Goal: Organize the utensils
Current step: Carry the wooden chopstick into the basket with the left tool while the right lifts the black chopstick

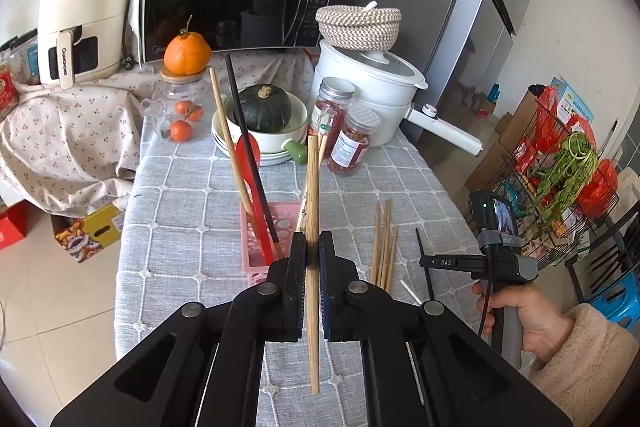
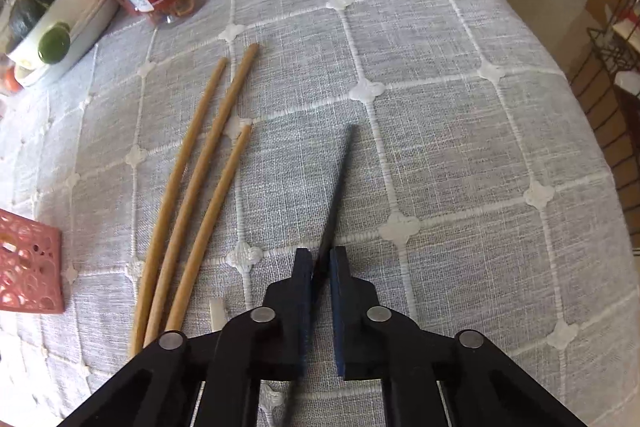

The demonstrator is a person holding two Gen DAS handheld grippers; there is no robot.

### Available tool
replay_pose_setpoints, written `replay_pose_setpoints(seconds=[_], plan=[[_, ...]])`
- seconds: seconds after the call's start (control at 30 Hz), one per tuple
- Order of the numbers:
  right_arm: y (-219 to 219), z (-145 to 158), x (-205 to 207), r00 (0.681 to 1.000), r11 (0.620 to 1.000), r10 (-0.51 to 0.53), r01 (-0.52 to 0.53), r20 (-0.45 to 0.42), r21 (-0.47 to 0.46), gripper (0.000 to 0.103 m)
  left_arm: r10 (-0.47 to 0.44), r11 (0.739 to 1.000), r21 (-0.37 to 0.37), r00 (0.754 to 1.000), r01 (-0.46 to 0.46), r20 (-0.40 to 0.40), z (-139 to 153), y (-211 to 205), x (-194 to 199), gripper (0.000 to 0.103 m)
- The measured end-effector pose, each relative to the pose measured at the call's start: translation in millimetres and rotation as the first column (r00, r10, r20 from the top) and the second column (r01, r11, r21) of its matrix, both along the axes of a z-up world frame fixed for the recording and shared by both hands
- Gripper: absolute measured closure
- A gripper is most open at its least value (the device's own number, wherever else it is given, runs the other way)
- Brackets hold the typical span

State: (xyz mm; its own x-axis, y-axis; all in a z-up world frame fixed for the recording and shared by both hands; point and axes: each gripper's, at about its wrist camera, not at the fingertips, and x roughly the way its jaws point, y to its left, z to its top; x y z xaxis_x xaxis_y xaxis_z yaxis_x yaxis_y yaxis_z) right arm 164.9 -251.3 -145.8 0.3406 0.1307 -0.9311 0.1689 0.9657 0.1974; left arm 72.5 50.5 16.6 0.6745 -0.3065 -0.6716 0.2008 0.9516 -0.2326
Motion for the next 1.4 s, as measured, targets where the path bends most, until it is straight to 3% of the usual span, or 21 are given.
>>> replay_pose_setpoints(seconds=[0.17, 0.37, 0.63, 0.8, 1.03, 1.27, 1.4], plan=[[-19.3, 12.7, -4.6, 0.998, 0.996, -0.003, -0.003, 0.063, 0.091, 0.099, -0.006, 1.000, 0.002, 1.000, 0.006, 0.019, 3.1, -4.4, -1.9, 0.097], [-17.1, 55.9, -22.9, 0.976, 0.993, 0.048, -0.071, 0.213, 0.099, 0.099, 0.008, 1.000, -0.015, 0.999, -0.007, 0.042, 9.7, -2.4, -4.8, 0.097], [-7.0, 112.0, -54.2, 0.900, 0.986, 0.126, -0.160, 0.417, 0.047, 0.099, 0.069, 0.995, -0.076, 0.989, -0.059, 0.133, 30.4, 12.9, -12.6, 0.097], [1.6, 137.2, -73.8, 0.857, 0.984, 0.146, -0.179, 0.495, 0.020, 0.099, 0.144, 0.983, -0.147, 0.963, -0.112, 0.227, 48.3, 25.0, -18.9, 0.097], [12.1, 164.8, -82.5, 0.812, 0.981, 0.142, -0.193, 0.566, 0.030, 0.099, 0.249, 0.958, -0.222, 0.907, -0.180, 0.340, 66.2, 39.4, -25.5, 0.097], [22.0, 184.4, -84.2, 0.781, 0.976, 0.129, -0.211, 0.611, 0.063, 0.099, 0.326, 0.938, -0.238, 0.877, -0.253, 0.354, 55.3, 46.1, -7.8, 0.097], [29.9, 188.7, -82.0, 0.772, 0.971, 0.128, -0.224, 0.623, 0.078, 0.099, 0.339, 0.938, -0.194, 0.877, -0.287, 0.342, 44.3, 44.3, 8.2, 0.097]])
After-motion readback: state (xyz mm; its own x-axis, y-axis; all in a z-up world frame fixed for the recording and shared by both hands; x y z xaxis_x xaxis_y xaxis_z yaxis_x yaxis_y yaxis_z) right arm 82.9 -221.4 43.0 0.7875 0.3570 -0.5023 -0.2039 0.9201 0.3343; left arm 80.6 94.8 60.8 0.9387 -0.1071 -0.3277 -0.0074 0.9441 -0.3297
